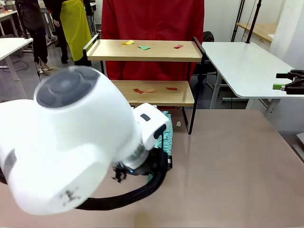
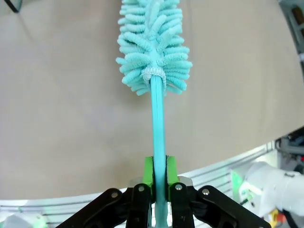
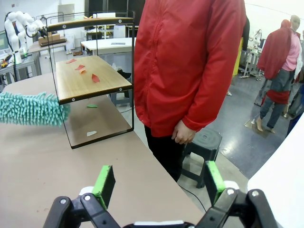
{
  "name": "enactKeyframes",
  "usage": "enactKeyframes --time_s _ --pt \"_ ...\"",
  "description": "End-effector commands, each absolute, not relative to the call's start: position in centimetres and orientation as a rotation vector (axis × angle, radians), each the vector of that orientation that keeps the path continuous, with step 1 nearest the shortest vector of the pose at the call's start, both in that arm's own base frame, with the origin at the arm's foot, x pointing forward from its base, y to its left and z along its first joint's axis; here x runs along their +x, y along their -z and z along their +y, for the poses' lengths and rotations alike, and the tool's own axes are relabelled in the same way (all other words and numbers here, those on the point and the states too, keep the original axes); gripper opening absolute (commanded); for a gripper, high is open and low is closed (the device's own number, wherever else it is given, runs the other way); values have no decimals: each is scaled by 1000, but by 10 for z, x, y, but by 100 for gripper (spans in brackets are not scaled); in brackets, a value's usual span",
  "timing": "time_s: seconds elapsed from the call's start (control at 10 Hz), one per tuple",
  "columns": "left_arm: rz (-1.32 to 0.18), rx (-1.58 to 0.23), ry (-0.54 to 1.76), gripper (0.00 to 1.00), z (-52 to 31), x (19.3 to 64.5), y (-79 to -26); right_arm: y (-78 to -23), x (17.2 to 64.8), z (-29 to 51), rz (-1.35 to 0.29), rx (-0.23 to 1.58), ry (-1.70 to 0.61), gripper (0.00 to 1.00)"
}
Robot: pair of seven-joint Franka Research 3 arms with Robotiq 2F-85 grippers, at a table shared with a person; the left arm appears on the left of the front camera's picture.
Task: Clean the shelf.
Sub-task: Clean the specific section of the Shelf indicated by the human with the Duster.
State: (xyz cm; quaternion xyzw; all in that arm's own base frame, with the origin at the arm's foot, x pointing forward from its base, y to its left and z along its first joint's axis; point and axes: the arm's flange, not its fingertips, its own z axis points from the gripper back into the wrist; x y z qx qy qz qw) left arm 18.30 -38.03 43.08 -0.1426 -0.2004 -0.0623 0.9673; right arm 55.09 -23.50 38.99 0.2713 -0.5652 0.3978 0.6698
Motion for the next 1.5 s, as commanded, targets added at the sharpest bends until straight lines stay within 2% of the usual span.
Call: enactKeyframes --time_s 0.0,0.5,0.9,1.4 --pt "-472 -281 61 13 -413 185 -424 -392 549 -232 -1272 612 -902 100" --pt "-533 -333 61 13 -454 201 -407 -392 549 -232 -1272 612 -902 100" --pt "-565 -371 -32 13 -470 215 -393 -392 549 -232 -1272 612 -902 100" --pt "-569 -392 -4 13 -488 253 -382 -392 549 -232 -1272 612 -902 100"
